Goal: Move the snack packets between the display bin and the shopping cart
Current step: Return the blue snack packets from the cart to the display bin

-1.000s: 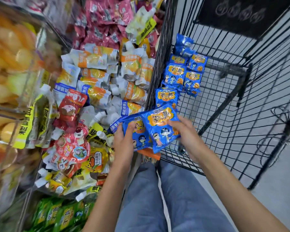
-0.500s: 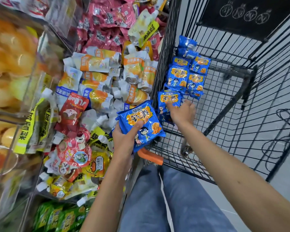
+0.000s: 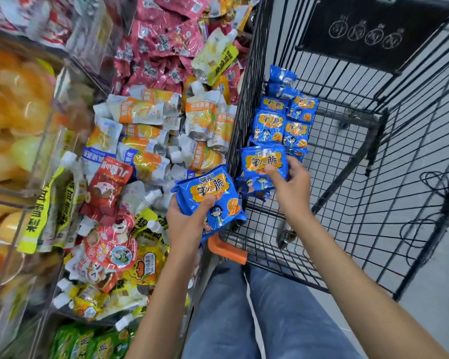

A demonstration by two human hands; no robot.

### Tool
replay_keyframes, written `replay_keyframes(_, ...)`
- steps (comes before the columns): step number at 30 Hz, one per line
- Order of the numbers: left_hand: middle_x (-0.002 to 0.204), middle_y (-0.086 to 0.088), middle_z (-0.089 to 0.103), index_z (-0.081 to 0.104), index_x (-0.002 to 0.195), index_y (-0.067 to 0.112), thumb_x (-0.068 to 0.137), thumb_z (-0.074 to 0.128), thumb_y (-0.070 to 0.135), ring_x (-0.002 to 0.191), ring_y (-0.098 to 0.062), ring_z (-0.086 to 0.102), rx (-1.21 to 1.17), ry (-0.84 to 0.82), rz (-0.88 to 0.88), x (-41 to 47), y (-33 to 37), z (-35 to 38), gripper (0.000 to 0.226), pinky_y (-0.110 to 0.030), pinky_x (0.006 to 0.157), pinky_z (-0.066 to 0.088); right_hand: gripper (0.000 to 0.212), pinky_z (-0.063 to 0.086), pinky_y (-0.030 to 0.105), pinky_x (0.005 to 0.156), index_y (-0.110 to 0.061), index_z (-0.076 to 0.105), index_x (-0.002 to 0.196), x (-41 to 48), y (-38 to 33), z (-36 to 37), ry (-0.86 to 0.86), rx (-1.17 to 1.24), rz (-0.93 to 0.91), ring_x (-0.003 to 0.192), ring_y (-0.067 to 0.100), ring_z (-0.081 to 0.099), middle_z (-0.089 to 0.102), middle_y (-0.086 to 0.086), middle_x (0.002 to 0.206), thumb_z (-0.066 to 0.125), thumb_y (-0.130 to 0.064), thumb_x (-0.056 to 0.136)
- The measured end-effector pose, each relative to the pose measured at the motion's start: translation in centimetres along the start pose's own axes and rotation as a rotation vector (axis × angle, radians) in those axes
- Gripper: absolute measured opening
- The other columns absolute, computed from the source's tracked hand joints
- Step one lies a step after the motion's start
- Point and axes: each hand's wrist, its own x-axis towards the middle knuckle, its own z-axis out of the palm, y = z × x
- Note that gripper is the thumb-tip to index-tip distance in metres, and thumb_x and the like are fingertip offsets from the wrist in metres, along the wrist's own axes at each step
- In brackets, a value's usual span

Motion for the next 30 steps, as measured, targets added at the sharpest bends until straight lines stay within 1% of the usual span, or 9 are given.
replay_keyframes(3, 0.095, -0.001, 0.072, 0.060, 0.097, 0.023, 0.078, 0.074, 0.019, 0.080, -0.017, 0.072, 0.055, 0.000, 0.018, 0.1, 0.2, 0.1, 0.025, -0.026, 0.056, 0.057, 0.008, 0.053, 0.018, 0.067, -0.018, 0.065, 0.092, -2.4, -2.4, -1.5, -0.274, 0.247, 0.051, 0.082, 0.012, 0.070, 0.074, -0.004, 0.088, 0.061, -0.013, 0.088)
replay_keyframes(5, 0.103, -0.004, 0.071, 0.060, 0.104, 0.023, 0.080, 0.073, 0.025, 0.089, -0.022, 0.070, 0.087, -0.018, 0.002, 0.0, 0.4, 0.4, 0.027, -0.033, 0.062, 0.057, 0.009, 0.054, 0.026, 0.074, -0.016, 0.066, 0.089, -3.6, -3.1, -1.2, -0.359, 0.214, 0.129, 0.084, 0.018, 0.070, 0.074, 0.003, 0.091, 0.057, -0.015, 0.090)
replay_keyframes(9, 0.129, -0.013, 0.058, 0.045, 0.137, 0.015, 0.046, 0.076, 0.069, 0.115, -0.034, 0.058, -0.022, -0.126, -0.104, -1.0, 1.6, 1.5, 0.111, -0.053, 0.097, 0.047, 0.027, 0.045, 0.045, 0.098, -0.002, 0.063, 0.102, -4.8, -3.4, 0.3, -0.367, 0.089, 0.231, 0.102, 0.031, 0.063, 0.068, 0.017, 0.107, 0.048, -0.024, 0.096)
replay_keyframes(11, 0.132, -0.012, 0.057, 0.041, 0.140, 0.014, 0.032, 0.077, 0.074, 0.119, -0.031, 0.056, 0.023, -0.177, -0.088, -1.3, 1.8, 1.9, 0.129, -0.052, 0.101, 0.043, 0.034, 0.041, 0.042, 0.103, -0.004, 0.059, 0.117, -5.4, -3.3, 0.8, -0.449, 0.063, 0.223, 0.109, 0.024, 0.061, 0.064, 0.010, 0.118, 0.044, -0.027, 0.097)
replay_keyframes(14, 0.117, -0.013, 0.066, 0.050, 0.130, 0.009, 0.048, 0.087, 0.041, 0.106, -0.032, 0.064, -0.001, -0.187, -0.069, -1.1, 1.5, 1.8, 0.096, -0.050, 0.095, 0.049, 0.038, 0.041, 0.026, 0.100, -0.014, 0.055, 0.125, -5.6, -3.1, 0.8, -0.543, 0.063, 0.277, 0.099, 0.003, 0.061, 0.059, -0.006, 0.122, 0.037, -0.036, 0.099)
replay_keyframes(16, 0.113, -0.014, 0.068, 0.051, 0.128, 0.008, 0.052, 0.088, 0.025, 0.099, -0.031, 0.067, -0.064, -0.173, -0.093, -0.7, 0.9, 1.3, 0.086, -0.045, 0.087, 0.054, 0.037, 0.050, 0.024, 0.086, -0.018, 0.063, 0.111, -3.9, -2.6, 0.7, -0.466, 0.159, 0.307, 0.090, 0.007, 0.065, 0.068, -0.004, 0.111, 0.033, -0.039, 0.100)
replay_keyframes(20, 0.101, -0.004, 0.072, 0.054, 0.119, 0.016, 0.050, 0.078, 0.029, 0.084, -0.020, 0.072, -0.094, -0.201, -0.080, -0.3, 0.3, 0.8, 0.074, -0.030, 0.065, 0.058, 0.051, 0.045, 0.036, 0.087, -0.009, 0.045, 0.130, 3.0, 0.6, 2.1, -0.005, -0.096, 0.369, 0.110, 0.025, 0.053, 0.053, 0.009, 0.125, 0.056, -0.038, 0.090)
replay_keyframes(24, 0.095, -0.002, 0.074, 0.055, 0.117, 0.018, 0.044, 0.081, 0.030, 0.081, -0.020, 0.073, -0.108, -0.211, -0.077, -0.3, 0.3, 0.5, 0.078, -0.027, 0.058, 0.056, 0.082, 0.042, 0.047, 0.098, -0.002, 0.030, 0.137, 6.8, 4.3, 4.1, -0.062, -0.481, 0.392, 0.124, 0.035, 0.043, 0.042, 0.016, 0.138, 0.067, -0.047, 0.080)
replay_keyframes(30, 0.107, -0.007, 0.071, 0.051, 0.122, 0.015, 0.049, 0.079, 0.030, 0.088, -0.024, 0.071, -0.072, -0.182, -0.089, -0.6, -0.2, -0.6, 0.080, -0.035, 0.068, 0.060, 0.062, 0.045, 0.037, 0.078, -0.004, 0.045, 0.121, 7.0, 5.2, 4.8, 0.028, -0.466, 0.349, 0.107, 0.032, 0.055, 0.056, 0.014, 0.119, 0.074, -0.036, 0.077)
